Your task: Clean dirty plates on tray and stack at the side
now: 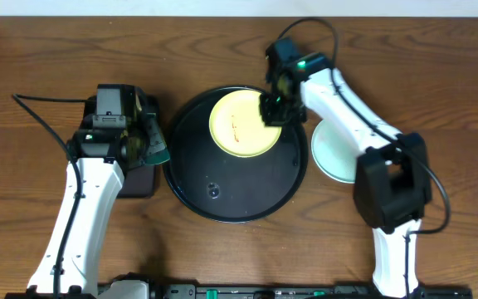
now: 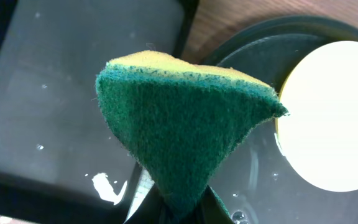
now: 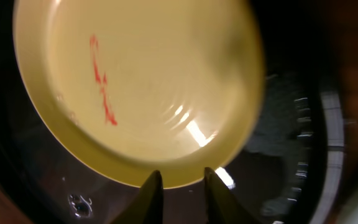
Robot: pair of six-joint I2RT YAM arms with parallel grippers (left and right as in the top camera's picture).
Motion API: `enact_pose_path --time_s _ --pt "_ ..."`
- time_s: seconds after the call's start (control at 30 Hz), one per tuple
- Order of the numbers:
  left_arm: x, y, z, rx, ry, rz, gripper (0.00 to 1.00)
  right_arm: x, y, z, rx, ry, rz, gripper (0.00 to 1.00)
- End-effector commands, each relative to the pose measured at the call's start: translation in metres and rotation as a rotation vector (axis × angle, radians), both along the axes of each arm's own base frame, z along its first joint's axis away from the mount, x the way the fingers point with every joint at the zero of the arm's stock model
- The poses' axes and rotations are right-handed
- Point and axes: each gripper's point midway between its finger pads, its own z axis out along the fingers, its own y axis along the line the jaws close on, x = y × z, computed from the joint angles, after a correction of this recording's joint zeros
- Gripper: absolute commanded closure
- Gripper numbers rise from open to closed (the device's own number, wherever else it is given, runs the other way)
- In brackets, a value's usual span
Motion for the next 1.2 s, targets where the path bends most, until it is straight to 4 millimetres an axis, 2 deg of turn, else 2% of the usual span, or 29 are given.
enact_pose_path --time_s 0.0,0.37,0.57,0.7,0.83,0.9,1.17 --pt "0.008 -0.004 0.008 0.011 -0.037 -0.007 0.92 0.016 -0.023 0.009 -0.039 -0.04 -0.091 0.79" --pt "0.015 -0.013 0.012 0.008 -0.074 -0.032 0.92 0.01 -0.025 -0.046 -0.109 0.051 -0.081 0.83" --pt "0.015 -0.013 0.012 0.008 -0.074 -0.032 0.92 0.008 -0.025 -0.066 -0.127 0.082 -0.077 0.86" --pt "0.015 -0.013 0.012 0.008 -0.074 -0.032 0.92 0.005 -0.018 -0.068 -0.128 0.078 -0.05 0.93" --pt "0.016 -0.013 0.012 0.008 -0.073 -0.031 0.92 -0.004 0.0 -0.068 -0.129 0.07 0.007 0.99" --pt "0.016 -0.013 0.009 0.008 -0.065 -0.031 0.92 -0.011 0.009 -0.069 -0.132 0.069 0.039 0.99" --pt "0.013 -0.018 -0.02 -0.011 0.039 -0.046 0.92 -0.035 0.039 -0.07 -0.155 0.067 0.131 0.99"
